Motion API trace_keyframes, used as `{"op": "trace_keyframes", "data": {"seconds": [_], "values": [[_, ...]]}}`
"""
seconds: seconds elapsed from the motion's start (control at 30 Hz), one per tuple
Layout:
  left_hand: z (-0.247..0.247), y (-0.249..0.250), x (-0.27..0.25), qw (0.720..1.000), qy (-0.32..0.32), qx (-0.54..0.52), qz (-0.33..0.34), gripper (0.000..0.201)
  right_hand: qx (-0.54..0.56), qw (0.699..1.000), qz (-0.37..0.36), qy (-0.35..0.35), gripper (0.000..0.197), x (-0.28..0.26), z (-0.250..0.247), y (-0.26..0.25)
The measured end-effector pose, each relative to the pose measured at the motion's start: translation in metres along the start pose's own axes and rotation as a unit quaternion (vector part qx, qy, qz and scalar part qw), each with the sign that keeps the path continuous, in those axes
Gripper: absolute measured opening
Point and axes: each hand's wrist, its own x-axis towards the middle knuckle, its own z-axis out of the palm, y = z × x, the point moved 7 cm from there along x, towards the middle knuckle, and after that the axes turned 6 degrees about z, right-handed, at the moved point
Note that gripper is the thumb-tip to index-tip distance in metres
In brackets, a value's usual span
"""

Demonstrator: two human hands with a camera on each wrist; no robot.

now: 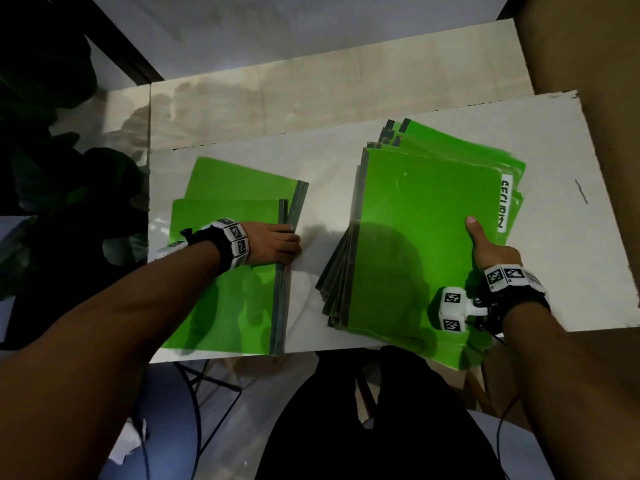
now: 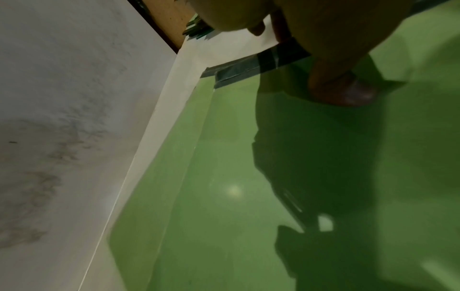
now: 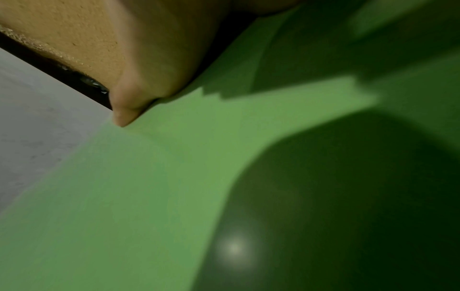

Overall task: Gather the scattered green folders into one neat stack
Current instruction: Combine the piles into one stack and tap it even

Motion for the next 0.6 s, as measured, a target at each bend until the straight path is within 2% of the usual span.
{"op": "trace_keyframes", "data": {"seconds": [0.07, 0.2, 0.3, 0.37, 0.47, 0.53, 0.6], "values": [[0.001, -0.001, -0.003, 1.000, -0.012, -0.022, -0.009, 0.036, 0.000, 1.000, -0.001, 0.004, 0.120, 0.000, 0.000, 0.000], [-0.001, 0.000, 0.003, 0.999, -0.048, -0.003, 0.002, 0.031, 0.002, 1.000, -0.001, 0.002, 0.115, 0.001, 0.001, 0.000], [-0.004, -0.004, 0.015, 0.998, -0.052, 0.029, 0.015, 0.040, 0.002, 1.000, -0.005, -0.001, 0.111, 0.002, 0.000, 0.001], [-0.008, -0.005, 0.017, 0.996, -0.059, 0.057, 0.036, 0.033, 0.003, 1.000, -0.009, 0.001, 0.111, 0.003, 0.000, 0.001], [0.000, -0.012, 0.018, 0.992, -0.115, 0.044, 0.041, 0.027, 0.005, 1.000, -0.007, 0.006, 0.114, 0.003, 0.000, 0.001], [0.004, -0.022, 0.018, 0.991, -0.124, 0.028, 0.029, 0.028, 0.002, 1.000, -0.006, 0.003, 0.114, 0.001, 0.000, 0.002], [-0.003, -0.038, 0.013, 0.986, -0.166, 0.005, -0.005, 0.021, 0.002, 1.000, -0.010, -0.005, 0.112, -0.002, -0.001, 0.003]]}}
